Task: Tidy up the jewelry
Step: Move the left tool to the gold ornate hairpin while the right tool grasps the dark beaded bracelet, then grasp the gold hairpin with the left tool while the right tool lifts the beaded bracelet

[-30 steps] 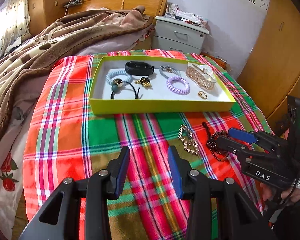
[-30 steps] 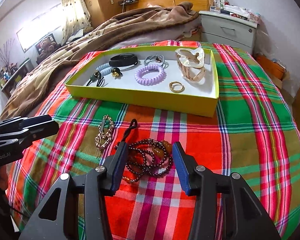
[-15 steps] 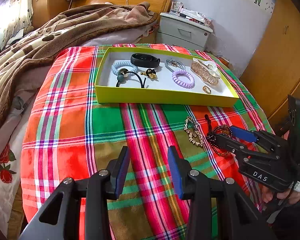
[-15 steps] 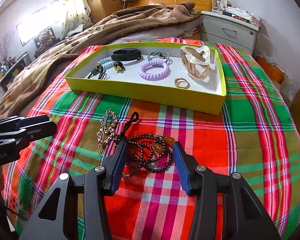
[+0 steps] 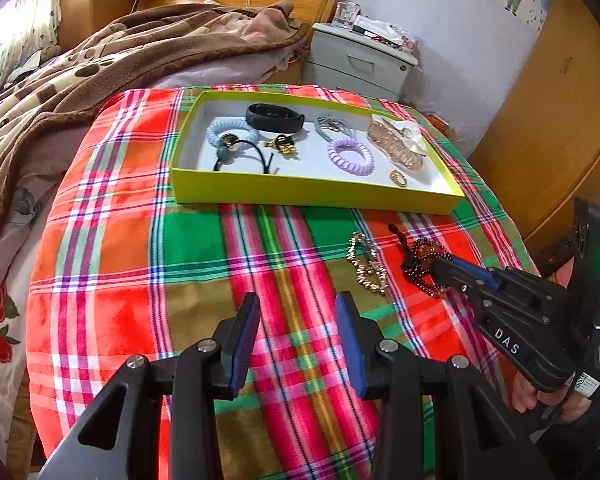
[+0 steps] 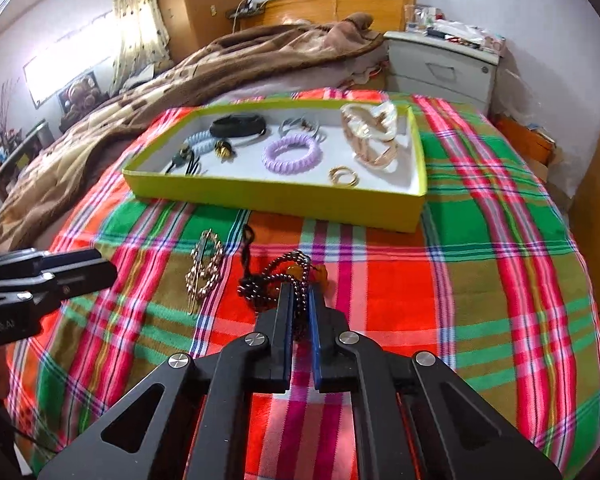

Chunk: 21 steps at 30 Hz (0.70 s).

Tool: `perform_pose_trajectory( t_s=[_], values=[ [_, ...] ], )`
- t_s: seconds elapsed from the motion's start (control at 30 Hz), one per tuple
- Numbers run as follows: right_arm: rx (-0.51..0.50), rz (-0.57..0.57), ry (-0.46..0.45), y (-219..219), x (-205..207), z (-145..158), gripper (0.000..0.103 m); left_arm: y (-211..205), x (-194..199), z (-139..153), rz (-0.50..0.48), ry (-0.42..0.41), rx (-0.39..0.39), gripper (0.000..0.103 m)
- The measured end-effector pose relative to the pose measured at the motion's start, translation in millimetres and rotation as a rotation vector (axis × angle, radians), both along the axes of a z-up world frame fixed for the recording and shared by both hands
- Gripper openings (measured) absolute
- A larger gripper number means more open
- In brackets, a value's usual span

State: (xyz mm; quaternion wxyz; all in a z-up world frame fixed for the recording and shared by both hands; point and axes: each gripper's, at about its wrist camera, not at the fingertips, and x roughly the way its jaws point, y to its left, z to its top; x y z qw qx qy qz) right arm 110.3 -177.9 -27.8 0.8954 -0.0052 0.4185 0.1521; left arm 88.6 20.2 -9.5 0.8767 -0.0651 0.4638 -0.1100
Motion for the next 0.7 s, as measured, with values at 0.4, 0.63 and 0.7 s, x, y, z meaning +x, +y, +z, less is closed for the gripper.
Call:
perform_pose_trajectory(
  t_s=[0.4, 0.63, 0.7],
  values=[
    [0.079, -0.089, -0.1, -31.4, -13.9, 28.0, 0.007, -40.0, 16.1, -2.6, -0.082, 0.018, -0.03, 0.046],
    [0.091, -0.107, -0.123, -39.3, -17.6, 33.0, 0.007, -61.5, 26.9, -9.8, -0.093, 0.032, 0.032, 0.046],
    [0.087, -0.109, -0.128, -39.9, -18.6, 33.0, 0.007, -62.8, 29.7, -12.4, -0.092, 0.042, 0.033, 0.046]
  ],
)
